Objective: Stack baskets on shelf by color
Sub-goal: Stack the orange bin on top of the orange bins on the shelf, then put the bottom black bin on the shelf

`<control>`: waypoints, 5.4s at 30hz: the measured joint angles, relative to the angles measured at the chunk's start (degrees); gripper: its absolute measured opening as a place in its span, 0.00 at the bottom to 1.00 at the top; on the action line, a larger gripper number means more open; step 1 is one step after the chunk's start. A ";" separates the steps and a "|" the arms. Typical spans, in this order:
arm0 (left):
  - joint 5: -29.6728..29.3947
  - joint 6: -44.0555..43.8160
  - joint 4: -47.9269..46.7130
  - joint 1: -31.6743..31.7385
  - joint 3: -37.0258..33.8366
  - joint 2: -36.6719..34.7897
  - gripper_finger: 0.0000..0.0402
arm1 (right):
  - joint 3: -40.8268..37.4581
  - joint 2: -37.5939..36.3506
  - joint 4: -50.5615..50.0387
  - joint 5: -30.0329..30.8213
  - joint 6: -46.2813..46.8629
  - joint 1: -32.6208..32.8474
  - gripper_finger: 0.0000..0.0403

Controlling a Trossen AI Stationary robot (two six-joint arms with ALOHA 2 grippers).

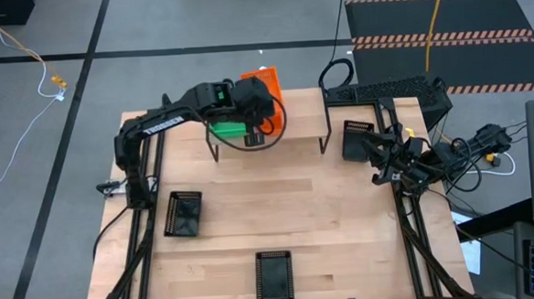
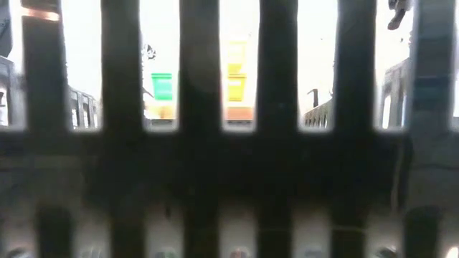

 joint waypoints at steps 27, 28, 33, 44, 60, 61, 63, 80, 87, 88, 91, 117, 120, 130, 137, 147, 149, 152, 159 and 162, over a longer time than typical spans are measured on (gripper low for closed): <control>-0.81 1.05 2.49 -1.12 -6.93 -1.34 0.22 | 0.00 0.01 -0.42 0.00 1.13 0.00 0.31; -0.84 1.11 2.69 -1.52 -6.93 -1.94 0.22 | 0.00 0.01 -0.42 0.00 1.11 0.00 0.31; -0.82 1.16 3.20 -3.81 -6.88 -2.99 0.22 | 0.00 0.01 -0.42 0.00 0.92 0.00 0.31; 2.74 -2.06 3.82 -8.43 -15.82 -3.07 0.22 | -0.02 0.01 -0.42 -0.02 1.51 0.00 0.31; -6.50 0.59 14.68 -3.84 -24.11 -3.05 0.22 | -0.02 0.01 0.01 -0.02 0.60 0.00 0.31; -6.50 0.86 14.71 -3.80 -24.11 -3.05 0.22 | -0.02 0.01 0.00 -0.02 0.56 0.00 0.31; -6.54 1.11 14.64 -3.99 -24.11 -3.05 0.22 | -0.02 0.01 0.02 -0.02 0.45 0.00 0.31; 19.60 2.68 7.19 -21.71 -26.08 -9.62 0.22 | -0.02 -0.03 0.50 -0.02 -0.44 0.02 0.31; 23.01 7.99 27.41 -34.06 -40.68 -9.40 0.22 | -0.02 -0.03 0.54 -0.07 -0.20 0.02 0.31; 23.00 8.86 31.26 -35.31 -42.96 -9.56 0.22 | -0.02 -0.03 0.72 -0.07 -0.31 0.02 0.31; 22.98 12.52 40.58 -38.08 -48.50 -9.35 0.22 | -0.02 -0.03 0.99 -0.07 -0.83 0.02 0.31; 22.41 25.92 53.36 -40.30 -58.23 -2.92 0.22 | -0.02 -0.12 1.22 0.06 -2.43 0.02 0.31; 18.68 25.24 54.21 -40.12 -58.20 -2.63 0.22 | -0.02 -0.12 1.09 0.04 -1.96 0.02 0.31; 2.49 12.70 59.37 -35.11 -58.14 -6.34 0.22 | -0.02 -0.12 1.14 0.05 -1.90 0.01 0.31; 0.40 3.13 58.94 -30.29 -58.13 -15.81 0.22 | -0.02 -0.12 1.25 0.04 -1.90 0.02 0.31; 19.71 -22.99 32.99 -35.21 -59.10 -23.29 0.22 | -0.02 -0.12 0.73 0.07 -1.48 0.02 0.31; 18.90 -25.32 37.58 -38.27 -61.21 -22.64 0.22 | -0.02 -0.12 0.51 0.04 -0.39 0.00 0.31; 18.66 -29.79 44.61 -42.59 -65.66 -22.44 0.22 | -0.02 -0.10 0.15 0.02 1.23 0.02 0.31; 16.64 -31.42 63.83 -47.04 -74.68 -22.46 0.24 | -0.02 -0.10 0.73 0.04 0.77 0.02 0.31; 15.92 -31.78 70.68 -47.35 -78.26 -21.39 0.31 | -0.02 -0.10 1.60 0.02 -0.66 0.02 0.31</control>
